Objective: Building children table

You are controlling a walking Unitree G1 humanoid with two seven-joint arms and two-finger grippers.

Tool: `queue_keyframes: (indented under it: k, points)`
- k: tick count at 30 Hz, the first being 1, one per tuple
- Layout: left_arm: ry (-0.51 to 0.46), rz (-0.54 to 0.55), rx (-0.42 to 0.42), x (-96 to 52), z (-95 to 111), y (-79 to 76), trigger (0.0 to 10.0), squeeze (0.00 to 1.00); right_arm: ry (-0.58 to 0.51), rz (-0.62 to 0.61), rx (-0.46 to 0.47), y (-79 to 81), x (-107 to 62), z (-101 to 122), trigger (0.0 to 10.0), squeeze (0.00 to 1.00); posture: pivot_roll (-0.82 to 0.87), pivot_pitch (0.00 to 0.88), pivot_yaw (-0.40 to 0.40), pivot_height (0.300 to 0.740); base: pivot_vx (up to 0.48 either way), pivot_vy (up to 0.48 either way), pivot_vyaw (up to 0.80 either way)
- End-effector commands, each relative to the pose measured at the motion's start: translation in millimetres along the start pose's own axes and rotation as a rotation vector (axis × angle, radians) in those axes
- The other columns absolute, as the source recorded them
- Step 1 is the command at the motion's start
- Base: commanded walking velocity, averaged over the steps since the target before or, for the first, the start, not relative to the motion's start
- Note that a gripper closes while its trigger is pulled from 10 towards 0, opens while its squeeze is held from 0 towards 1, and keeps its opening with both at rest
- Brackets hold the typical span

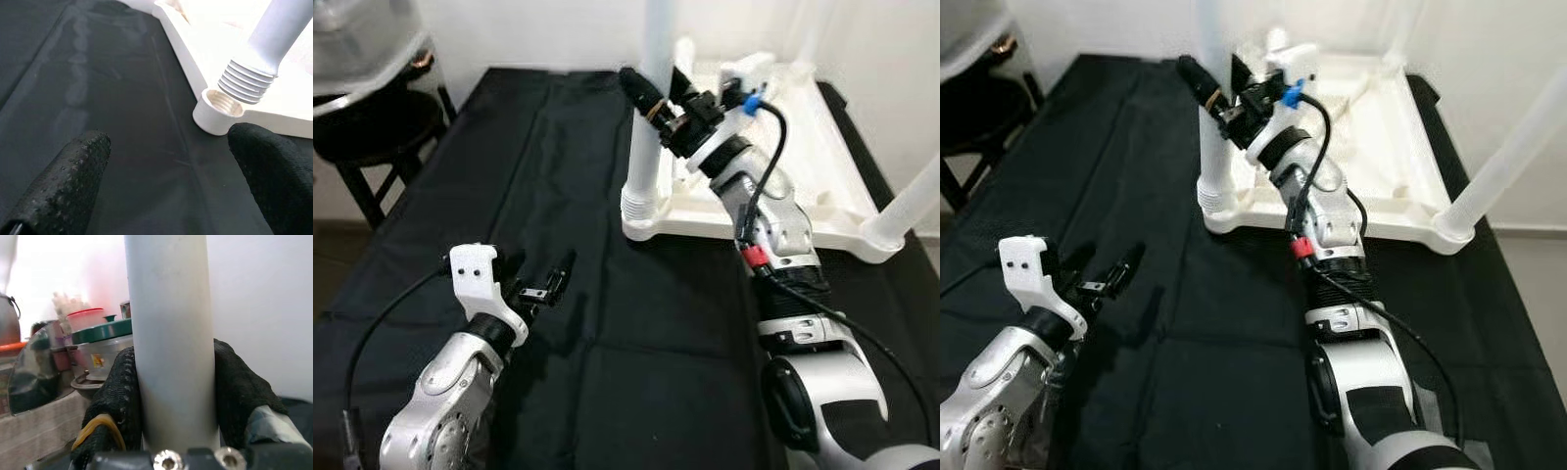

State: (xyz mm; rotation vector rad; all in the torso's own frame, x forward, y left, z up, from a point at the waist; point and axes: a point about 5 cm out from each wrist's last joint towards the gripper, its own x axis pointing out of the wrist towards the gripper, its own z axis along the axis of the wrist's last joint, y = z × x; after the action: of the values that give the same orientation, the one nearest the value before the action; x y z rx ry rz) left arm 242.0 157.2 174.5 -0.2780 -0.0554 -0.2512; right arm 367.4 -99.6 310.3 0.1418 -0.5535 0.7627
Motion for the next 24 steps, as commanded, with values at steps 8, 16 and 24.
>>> queue_keyframes:
  k: [8, 16, 24]
  points:
    - [0.000, -0.025, -0.029, -11.6, 4.6, -8.7, 10.0, 0.00, -0.083, 0.440, 0.043, -0.3, 14.6, 48.7, 10.0, 0.00, 0.06, 0.382, -0.008, 0.740, 0.000, 0.000, 0.00]
    - [0.000, -0.035, -0.048, -16.5, 8.8, -12.8, 10.0, 0.00, 0.037, 0.714, -0.045, -1.2, 24.0, 59.5, 10.0, 0.00, 0.06, 0.405, -0.014, 0.740, 0.000, 0.000, 0.00]
    - [-0.002, -0.031, -0.052, -19.6, 13.2, -17.6, 10.0, 0.00, 0.013, 0.786, -0.058, 2.4, 35.8, 65.8, 10.0, 0.00, 0.08, 0.456, -0.022, 0.740, 0.000, 0.000, 0.00]
